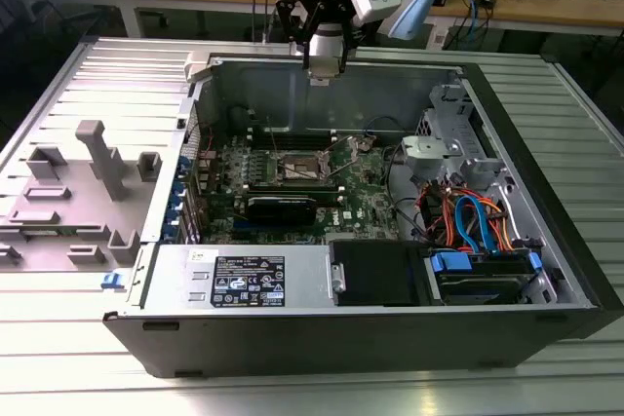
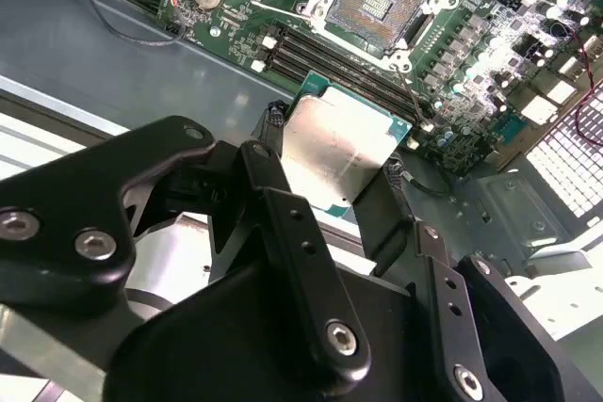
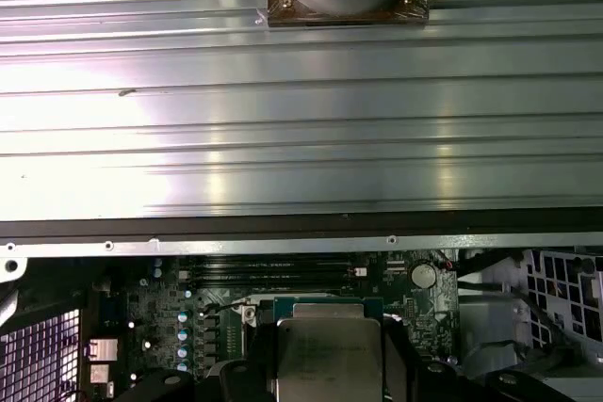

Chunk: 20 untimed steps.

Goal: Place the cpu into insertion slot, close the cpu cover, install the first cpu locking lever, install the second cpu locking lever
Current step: 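Place the cpu into insertion slot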

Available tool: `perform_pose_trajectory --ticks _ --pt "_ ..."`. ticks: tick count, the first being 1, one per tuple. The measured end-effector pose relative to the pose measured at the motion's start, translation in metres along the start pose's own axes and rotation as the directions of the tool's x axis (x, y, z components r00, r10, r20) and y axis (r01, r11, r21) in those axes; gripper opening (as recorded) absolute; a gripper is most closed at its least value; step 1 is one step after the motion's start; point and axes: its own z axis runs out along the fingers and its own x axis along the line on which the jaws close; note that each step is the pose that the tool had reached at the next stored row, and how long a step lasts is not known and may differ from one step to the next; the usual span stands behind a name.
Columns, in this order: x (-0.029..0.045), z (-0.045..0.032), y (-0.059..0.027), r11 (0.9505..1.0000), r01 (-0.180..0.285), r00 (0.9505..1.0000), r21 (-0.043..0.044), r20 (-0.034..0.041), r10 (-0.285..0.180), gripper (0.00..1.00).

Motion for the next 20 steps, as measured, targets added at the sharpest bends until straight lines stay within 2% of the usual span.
perform_pose_trajectory --ticks 3,7,9,13,20 --pt "0.0000 -0.0002 -0.0007 1.0000 0.000 1.0000 0.0003 -0.0001 0.000 0.54" --pt "-0.0002 -0.0008 -0.0085 1.0000 0.000 1.0000 0.0001 0.0000 0.000 0.54" --pt "-0.0004 -0.0014 -0.0159 1.0000 0.000 1.0000 0.0002 0.0000 0.000 0.54" --pt "-0.0005 -0.0017 -0.0197 1.0000 -0.001 1.0000 0.0000 0.0001 0.001 0.54" --pt "-0.0006 -0.0007 -0.0204 0.9979 -0.065 0.9979 -0.0003 0.0058 0.065 0.54"
